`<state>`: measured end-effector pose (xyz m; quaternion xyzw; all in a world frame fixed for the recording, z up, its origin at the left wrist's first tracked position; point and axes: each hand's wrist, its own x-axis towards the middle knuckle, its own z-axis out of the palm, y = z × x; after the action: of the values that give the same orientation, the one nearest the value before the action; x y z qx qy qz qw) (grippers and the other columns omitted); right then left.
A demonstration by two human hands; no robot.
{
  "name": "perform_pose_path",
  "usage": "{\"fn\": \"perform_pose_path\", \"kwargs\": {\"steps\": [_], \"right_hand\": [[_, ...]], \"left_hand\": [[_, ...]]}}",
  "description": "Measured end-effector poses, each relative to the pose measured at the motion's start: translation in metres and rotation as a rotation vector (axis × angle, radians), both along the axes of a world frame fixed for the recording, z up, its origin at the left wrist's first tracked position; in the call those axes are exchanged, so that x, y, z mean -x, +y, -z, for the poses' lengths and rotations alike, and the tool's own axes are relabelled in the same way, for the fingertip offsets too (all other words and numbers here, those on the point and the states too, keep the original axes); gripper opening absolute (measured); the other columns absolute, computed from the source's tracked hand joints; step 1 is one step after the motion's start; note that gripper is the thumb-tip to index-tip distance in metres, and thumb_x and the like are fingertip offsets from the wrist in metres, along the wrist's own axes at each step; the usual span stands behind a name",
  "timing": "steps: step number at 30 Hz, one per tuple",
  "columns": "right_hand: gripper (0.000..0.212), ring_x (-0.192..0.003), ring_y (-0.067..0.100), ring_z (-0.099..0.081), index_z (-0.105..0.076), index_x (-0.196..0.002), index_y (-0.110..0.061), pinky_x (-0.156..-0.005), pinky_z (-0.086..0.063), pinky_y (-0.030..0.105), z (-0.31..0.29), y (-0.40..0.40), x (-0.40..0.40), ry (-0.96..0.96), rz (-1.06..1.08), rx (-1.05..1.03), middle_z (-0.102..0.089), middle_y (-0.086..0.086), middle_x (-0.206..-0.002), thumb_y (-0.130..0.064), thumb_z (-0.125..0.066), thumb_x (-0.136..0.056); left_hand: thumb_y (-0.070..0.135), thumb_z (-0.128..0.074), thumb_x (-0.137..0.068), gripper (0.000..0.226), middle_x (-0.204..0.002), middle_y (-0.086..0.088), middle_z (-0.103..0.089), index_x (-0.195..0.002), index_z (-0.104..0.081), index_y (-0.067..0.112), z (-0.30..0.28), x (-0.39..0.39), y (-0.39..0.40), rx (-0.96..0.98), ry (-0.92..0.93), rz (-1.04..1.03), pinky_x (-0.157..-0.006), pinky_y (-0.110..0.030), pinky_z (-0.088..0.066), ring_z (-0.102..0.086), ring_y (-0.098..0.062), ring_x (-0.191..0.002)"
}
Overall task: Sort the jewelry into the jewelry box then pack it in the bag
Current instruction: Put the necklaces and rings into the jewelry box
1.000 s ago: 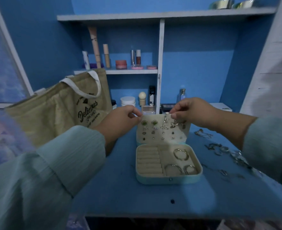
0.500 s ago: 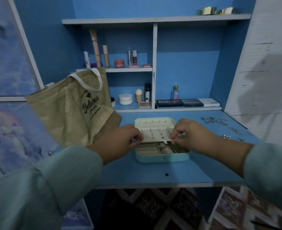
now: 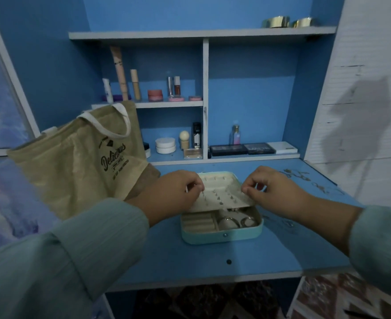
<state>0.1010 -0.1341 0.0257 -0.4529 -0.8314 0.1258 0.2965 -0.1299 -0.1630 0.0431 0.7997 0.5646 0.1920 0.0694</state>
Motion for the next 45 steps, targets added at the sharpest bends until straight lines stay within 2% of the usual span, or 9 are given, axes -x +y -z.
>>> {"fn": "perform_pose_path", "kwargs": {"steps": [8, 12, 15, 20, 24, 31, 36, 40, 45], "right_hand": [[0.020, -0.074, 0.010, -0.056, -0.059, -0.068, -0.027, -0.071, -0.042, 0.022, -0.029, 0.052, -0.049, -0.323, 0.258, 0.311, -0.059, -0.011, -0.074, -0.028, -0.059, -0.088], [0.006, -0.086, 0.011, -0.057, -0.068, -0.083, -0.022, -0.080, -0.045, 0.023, -0.027, 0.082, -0.074, -0.367, 0.353, 0.338, -0.064, -0.005, -0.092, -0.024, -0.062, -0.086], [0.015, -0.087, 0.008, -0.054, -0.071, -0.099, -0.019, -0.076, -0.039, 0.015, -0.017, 0.100, -0.083, -0.382, 0.339, 0.335, -0.066, -0.003, -0.106, -0.019, -0.063, -0.085], [0.024, -0.100, 0.014, -0.055, -0.068, -0.109, -0.024, -0.080, -0.037, 0.018, 0.008, 0.125, -0.087, -0.407, 0.293, 0.297, -0.058, -0.010, -0.096, -0.022, -0.061, -0.086], [0.029, -0.089, 0.009, -0.049, -0.065, -0.116, -0.029, -0.074, -0.031, 0.017, 0.019, 0.137, -0.085, -0.369, 0.203, 0.302, -0.045, -0.010, -0.086, -0.028, -0.062, -0.086], [0.023, -0.098, 0.018, -0.054, -0.071, -0.105, -0.025, -0.093, -0.043, 0.030, 0.032, 0.151, -0.081, -0.352, 0.114, 0.292, -0.049, -0.003, -0.091, -0.027, -0.067, -0.083], [0.010, -0.080, 0.005, -0.053, -0.073, -0.089, -0.020, -0.080, -0.042, 0.017, 0.030, 0.151, -0.077, -0.178, 0.142, 0.358, -0.054, -0.013, -0.079, -0.023, -0.068, -0.081], [0.003, -0.067, -0.001, -0.050, -0.066, -0.085, -0.021, -0.056, -0.038, 0.003, 0.020, 0.147, -0.073, 0.025, 0.212, 0.430, -0.060, -0.009, -0.082, -0.023, -0.067, -0.083], [0.011, -0.075, 0.004, -0.054, -0.064, -0.085, -0.026, -0.069, -0.042, 0.010, 0.008, 0.137, -0.066, 0.287, 0.130, 0.570, -0.060, -0.009, -0.080, -0.023, -0.072, -0.079]], "left_hand": [[0.037, -0.045, -0.094, 0.024, -0.117, 0.010, -0.053, -0.112, -0.059, 0.029, -0.014, -0.058, 0.078, 0.300, 0.225, 0.139, -0.090, -0.024, -0.037, -0.045, -0.008, -0.100], [0.032, -0.050, -0.092, 0.025, -0.121, 0.009, -0.054, -0.115, -0.060, 0.031, -0.006, -0.089, 0.126, 0.314, 0.259, 0.193, -0.096, -0.027, -0.039, -0.049, -0.009, -0.108], [0.032, -0.051, -0.093, 0.028, -0.121, 0.008, -0.053, -0.120, -0.059, 0.032, 0.003, -0.108, 0.155, 0.282, 0.308, 0.255, -0.098, -0.028, -0.038, -0.048, -0.011, -0.111], [0.033, -0.055, -0.092, 0.034, -0.122, 0.003, -0.052, -0.125, -0.058, 0.028, 0.027, -0.132, 0.191, 0.197, 0.350, 0.356, -0.099, -0.030, -0.037, -0.047, -0.014, -0.115], [0.033, -0.064, -0.086, 0.025, -0.112, 0.009, -0.061, -0.109, -0.069, 0.029, 0.040, -0.141, 0.208, 0.153, 0.349, 0.379, -0.095, -0.030, -0.041, -0.052, -0.012, -0.109], [0.025, -0.055, -0.088, 0.018, -0.102, 0.003, -0.059, -0.087, -0.071, 0.017, 0.047, -0.141, 0.219, 0.144, 0.318, 0.414, -0.089, -0.037, -0.046, -0.052, -0.017, -0.100], [0.024, -0.051, -0.091, 0.011, -0.080, 0.017, -0.052, -0.082, -0.055, 0.029, 0.034, -0.139, 0.219, 0.208, -0.017, 0.322, -0.062, -0.011, -0.037, -0.052, -0.001, -0.075], [0.022, -0.053, -0.089, 0.017, -0.082, 0.010, -0.067, -0.074, -0.058, 0.030, 0.025, -0.137, 0.214, 0.313, -0.337, 0.244, -0.076, -0.027, -0.048, -0.063, -0.012, -0.078], [0.018, -0.048, -0.095, 0.016, -0.068, 0.013, -0.060, -0.080, -0.054, 0.022, 0.006, -0.138, 0.198, 0.397, -0.538, 0.260, -0.064, -0.014, -0.045, -0.056, 0.010, -0.059]]}}
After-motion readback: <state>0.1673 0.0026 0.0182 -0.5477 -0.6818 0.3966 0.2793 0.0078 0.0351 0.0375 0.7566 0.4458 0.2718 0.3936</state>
